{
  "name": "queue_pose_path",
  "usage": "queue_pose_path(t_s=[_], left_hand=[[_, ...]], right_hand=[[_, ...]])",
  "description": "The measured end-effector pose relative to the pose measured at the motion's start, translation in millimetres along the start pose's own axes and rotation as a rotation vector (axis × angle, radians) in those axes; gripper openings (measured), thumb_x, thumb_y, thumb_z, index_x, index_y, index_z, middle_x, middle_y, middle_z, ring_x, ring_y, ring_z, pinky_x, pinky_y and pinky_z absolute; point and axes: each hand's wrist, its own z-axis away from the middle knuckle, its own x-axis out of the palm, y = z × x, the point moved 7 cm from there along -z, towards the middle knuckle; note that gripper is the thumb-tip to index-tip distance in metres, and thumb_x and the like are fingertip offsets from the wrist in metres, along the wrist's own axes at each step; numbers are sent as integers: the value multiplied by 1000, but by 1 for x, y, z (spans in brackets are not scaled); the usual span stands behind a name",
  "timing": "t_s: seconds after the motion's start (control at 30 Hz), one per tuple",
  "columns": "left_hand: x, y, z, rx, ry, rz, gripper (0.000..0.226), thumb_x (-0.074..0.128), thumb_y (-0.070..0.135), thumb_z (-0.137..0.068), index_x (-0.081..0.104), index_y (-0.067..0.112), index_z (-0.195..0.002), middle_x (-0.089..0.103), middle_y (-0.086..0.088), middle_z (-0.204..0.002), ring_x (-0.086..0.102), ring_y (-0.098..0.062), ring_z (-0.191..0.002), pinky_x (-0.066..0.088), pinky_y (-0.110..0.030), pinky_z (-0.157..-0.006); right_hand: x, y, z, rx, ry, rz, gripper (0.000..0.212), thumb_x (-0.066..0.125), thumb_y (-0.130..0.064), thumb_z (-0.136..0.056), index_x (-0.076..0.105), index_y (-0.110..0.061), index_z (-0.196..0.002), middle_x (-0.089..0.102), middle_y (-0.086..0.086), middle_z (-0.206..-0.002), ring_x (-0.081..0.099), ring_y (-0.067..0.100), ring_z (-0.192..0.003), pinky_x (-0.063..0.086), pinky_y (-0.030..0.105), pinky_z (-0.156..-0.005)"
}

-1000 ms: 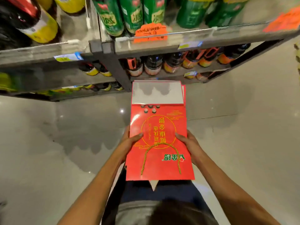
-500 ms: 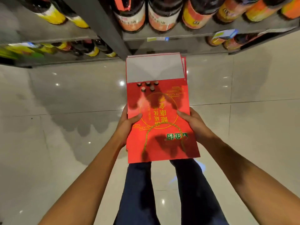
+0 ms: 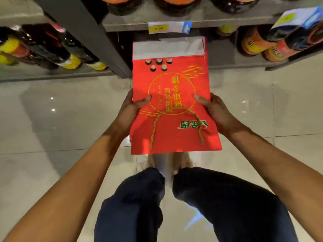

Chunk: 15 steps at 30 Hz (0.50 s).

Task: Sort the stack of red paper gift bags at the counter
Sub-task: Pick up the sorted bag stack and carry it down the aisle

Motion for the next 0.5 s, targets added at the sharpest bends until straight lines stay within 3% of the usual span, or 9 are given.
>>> queue_pose_path(t_s=[0.13, 0.27, 0.37, 0.5], left_hand=[[-3, 7, -65, 78, -22, -7, 48, 69, 7, -94, 57, 8, -140, 72, -15, -125, 73, -29, -104, 60, -38, -82], [-9, 18, -123, 114, -35, -23, 47, 72, 13, -94, 58, 9, -139, 71, -17, -125, 72, -34, -106, 60, -47, -87], [-13, 29, -153, 126, -5, -68, 48, 74, 16, -92, 58, 9, -137, 75, -15, -118, 75, -30, -96, 60, -41, -76], [-9, 38, -181, 169, -48, -106, 35, 72, 16, -93, 69, 4, -125, 76, -17, -111, 74, -27, -86, 62, -40, -82]], right_hand=[[-4, -15, -64, -68, 14, 33, 43, 71, -25, -95, 63, -5, -133, 73, 17, -120, 70, 38, -110, 58, 49, -95], [0, -32, -111, -106, -20, 60, 41, 70, -27, -96, 64, -4, -129, 76, 15, -113, 76, 27, -91, 61, 40, -82], [-1, -40, -142, -135, -7, 82, 32, 70, -29, -96, 68, -8, -120, 79, 11, -101, 76, 21, -77, 61, 34, -71], [-3, -48, -178, -178, 8, 116, 43, 74, -30, -93, 65, -5, -127, 78, 14, -103, 77, 23, -76, 64, 39, -69]])
